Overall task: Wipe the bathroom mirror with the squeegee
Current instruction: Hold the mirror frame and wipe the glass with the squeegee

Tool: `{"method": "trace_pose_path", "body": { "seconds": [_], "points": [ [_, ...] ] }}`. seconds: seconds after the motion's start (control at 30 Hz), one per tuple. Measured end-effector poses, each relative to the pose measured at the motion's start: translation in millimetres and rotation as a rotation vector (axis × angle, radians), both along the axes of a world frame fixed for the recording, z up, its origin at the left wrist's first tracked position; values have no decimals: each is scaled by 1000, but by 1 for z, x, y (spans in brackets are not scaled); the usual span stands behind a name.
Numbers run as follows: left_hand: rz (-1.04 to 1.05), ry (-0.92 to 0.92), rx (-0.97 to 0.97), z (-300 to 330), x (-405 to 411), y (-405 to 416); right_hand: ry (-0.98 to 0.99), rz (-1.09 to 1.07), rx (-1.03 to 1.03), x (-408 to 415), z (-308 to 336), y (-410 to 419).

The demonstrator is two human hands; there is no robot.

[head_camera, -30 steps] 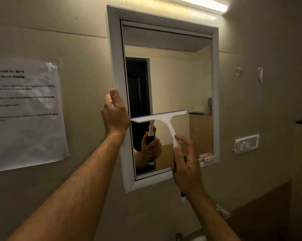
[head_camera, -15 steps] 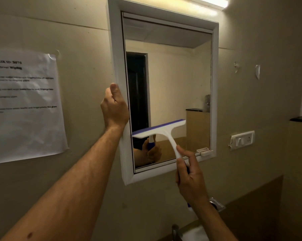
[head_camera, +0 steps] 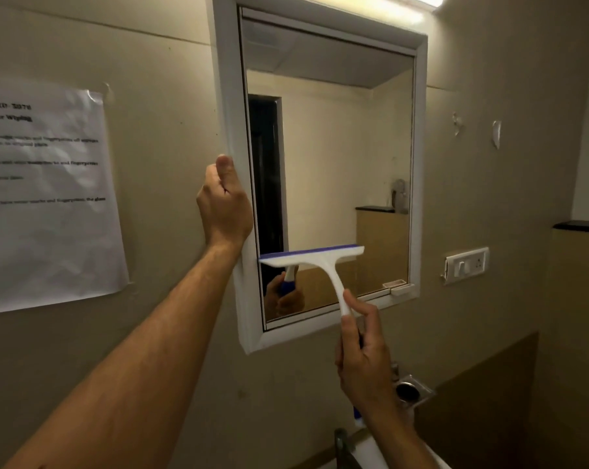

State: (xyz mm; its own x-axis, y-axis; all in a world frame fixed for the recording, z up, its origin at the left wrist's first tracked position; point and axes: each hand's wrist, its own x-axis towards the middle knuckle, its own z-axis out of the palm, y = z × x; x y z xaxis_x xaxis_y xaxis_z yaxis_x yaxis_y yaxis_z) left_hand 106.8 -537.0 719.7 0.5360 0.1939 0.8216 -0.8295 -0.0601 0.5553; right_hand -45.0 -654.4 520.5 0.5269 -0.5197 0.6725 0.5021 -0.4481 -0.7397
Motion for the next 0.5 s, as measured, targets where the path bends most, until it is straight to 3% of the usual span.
{"method": "trace_pose_path", "body": {
  "seconds": [0.27, 0.5],
  "points": [
    [-32, -12, 22, -3, 13, 0, -39, -40, 35, -3, 45, -1],
    [-51, -14, 37, -1, 10, 2, 26, -84, 106, -11, -4, 23]
  ]
}}
